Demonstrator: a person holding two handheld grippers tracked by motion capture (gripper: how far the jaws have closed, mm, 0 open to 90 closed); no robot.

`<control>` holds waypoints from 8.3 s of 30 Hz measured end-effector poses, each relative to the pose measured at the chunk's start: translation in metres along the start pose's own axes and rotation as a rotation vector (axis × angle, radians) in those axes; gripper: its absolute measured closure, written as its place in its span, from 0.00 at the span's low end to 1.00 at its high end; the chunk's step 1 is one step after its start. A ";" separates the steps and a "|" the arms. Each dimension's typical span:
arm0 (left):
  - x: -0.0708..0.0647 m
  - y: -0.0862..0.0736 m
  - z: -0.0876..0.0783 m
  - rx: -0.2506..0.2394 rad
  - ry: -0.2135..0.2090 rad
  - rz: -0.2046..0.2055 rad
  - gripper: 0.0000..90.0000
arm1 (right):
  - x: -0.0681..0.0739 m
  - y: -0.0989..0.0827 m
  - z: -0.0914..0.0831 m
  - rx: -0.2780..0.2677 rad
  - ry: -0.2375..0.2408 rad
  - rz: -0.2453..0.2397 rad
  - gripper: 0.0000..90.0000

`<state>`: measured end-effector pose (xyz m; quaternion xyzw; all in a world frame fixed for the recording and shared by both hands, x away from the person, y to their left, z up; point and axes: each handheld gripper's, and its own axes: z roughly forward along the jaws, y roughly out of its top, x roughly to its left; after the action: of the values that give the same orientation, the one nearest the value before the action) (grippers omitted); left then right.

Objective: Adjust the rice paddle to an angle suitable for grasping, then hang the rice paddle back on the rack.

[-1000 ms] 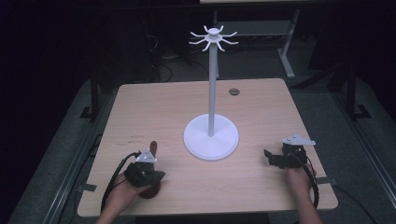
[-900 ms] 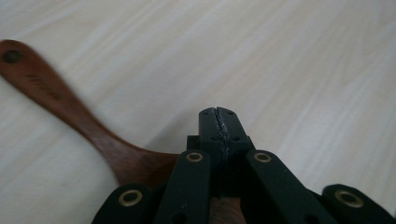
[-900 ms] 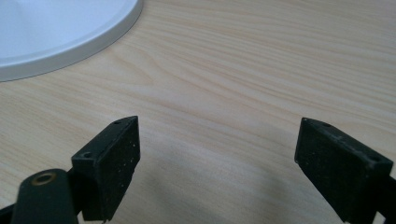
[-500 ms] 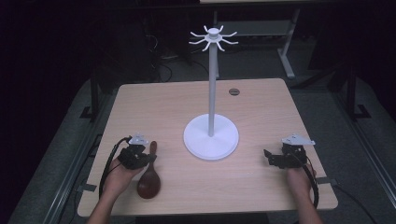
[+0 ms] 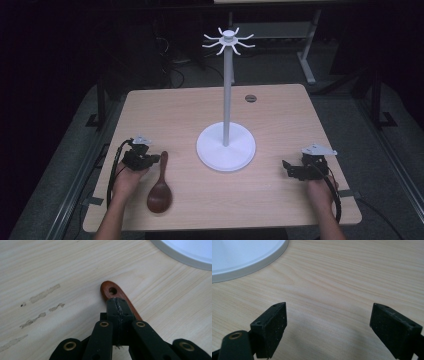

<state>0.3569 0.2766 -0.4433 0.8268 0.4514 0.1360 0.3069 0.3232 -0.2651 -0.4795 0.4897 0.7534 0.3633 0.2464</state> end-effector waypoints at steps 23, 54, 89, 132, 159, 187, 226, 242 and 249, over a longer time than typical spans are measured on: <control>-0.038 0.008 0.018 0.041 -0.096 0.103 1.00 | 0.000 0.000 0.000 0.002 0.004 0.007 0.15; -0.084 0.013 0.021 0.085 -0.236 0.210 1.00 | -0.001 0.000 0.000 0.001 0.008 0.009 0.15; -0.120 0.047 0.032 0.509 -0.103 0.355 0.72 | 0.000 0.000 0.000 0.008 0.003 0.003 0.15; -0.093 0.043 0.001 0.194 -0.222 0.247 0.84 | -0.001 0.000 0.000 0.005 0.008 0.009 0.15; -0.059 0.038 -0.052 -0.277 -0.361 0.156 0.84 | -0.001 0.000 0.000 0.006 0.008 0.008 0.15; -0.056 0.057 -0.078 -0.432 -0.405 0.173 0.84 | 0.000 0.000 0.000 0.007 0.001 0.001 0.15; -0.048 0.180 -0.130 -0.558 -0.455 0.272 0.84 | 0.000 0.000 0.000 0.005 0.004 0.006 0.15; -0.065 0.229 -0.149 -0.565 -0.443 0.358 0.84 | 0.000 0.000 0.000 0.005 0.005 0.008 0.15; -0.075 0.239 -0.147 -0.557 -0.445 0.379 0.84 | 0.000 0.000 0.000 0.003 0.006 0.009 0.15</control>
<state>0.4001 0.1745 -0.1745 0.7897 0.1593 0.1250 0.5791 0.3235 -0.2654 -0.4794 0.4922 0.7525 0.3645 0.2419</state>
